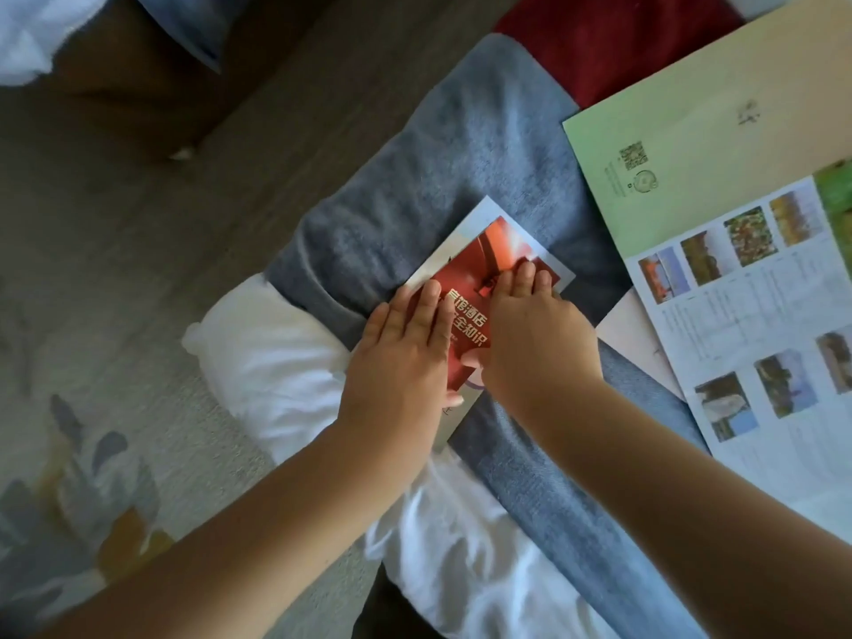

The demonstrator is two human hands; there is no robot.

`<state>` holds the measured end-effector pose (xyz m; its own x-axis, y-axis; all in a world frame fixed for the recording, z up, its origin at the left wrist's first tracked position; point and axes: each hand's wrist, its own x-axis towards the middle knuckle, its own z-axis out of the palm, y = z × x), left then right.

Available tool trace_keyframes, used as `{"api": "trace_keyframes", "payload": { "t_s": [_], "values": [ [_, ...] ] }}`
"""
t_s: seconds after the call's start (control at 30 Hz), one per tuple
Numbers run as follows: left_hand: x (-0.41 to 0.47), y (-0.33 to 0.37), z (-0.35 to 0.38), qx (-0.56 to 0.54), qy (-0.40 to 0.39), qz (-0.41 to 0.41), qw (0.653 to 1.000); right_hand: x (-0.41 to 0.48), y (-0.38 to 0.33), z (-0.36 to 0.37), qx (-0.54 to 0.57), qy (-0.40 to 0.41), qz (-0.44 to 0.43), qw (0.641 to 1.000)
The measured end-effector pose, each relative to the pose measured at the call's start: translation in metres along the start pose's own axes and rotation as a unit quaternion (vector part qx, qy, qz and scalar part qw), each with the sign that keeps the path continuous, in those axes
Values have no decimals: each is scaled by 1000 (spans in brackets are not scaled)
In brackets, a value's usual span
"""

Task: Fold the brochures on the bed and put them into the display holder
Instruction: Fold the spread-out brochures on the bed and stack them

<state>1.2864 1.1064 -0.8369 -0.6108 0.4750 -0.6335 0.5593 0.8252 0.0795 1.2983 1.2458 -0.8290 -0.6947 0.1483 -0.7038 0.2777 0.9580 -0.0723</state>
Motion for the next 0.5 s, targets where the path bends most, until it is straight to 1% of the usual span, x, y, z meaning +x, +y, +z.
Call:
{"api": "trace_keyframes", "payload": {
  "t_s": [0.13,0.23,0.33,0.4,0.47,0.5],
  "values": [
    [5,3,-1,14,-7,-11,1000,4,2,-1,13,-4,2,1000],
    [3,2,-1,38,-6,-5,999,4,5,5,31,11,-8,999],
    [-7,-2,-1,47,29,22,998,-2,10,12,65,58,-31,996],
    [-17,-9,-7,50,45,43,997,-14,16,20,85,98,-75,989],
    [-24,-11,-21,73,30,46,996,-32,31,31,82,152,-111,979],
    [-26,-8,-30,98,28,41,994,-42,41,37,72,188,-115,973]
  ]
}}
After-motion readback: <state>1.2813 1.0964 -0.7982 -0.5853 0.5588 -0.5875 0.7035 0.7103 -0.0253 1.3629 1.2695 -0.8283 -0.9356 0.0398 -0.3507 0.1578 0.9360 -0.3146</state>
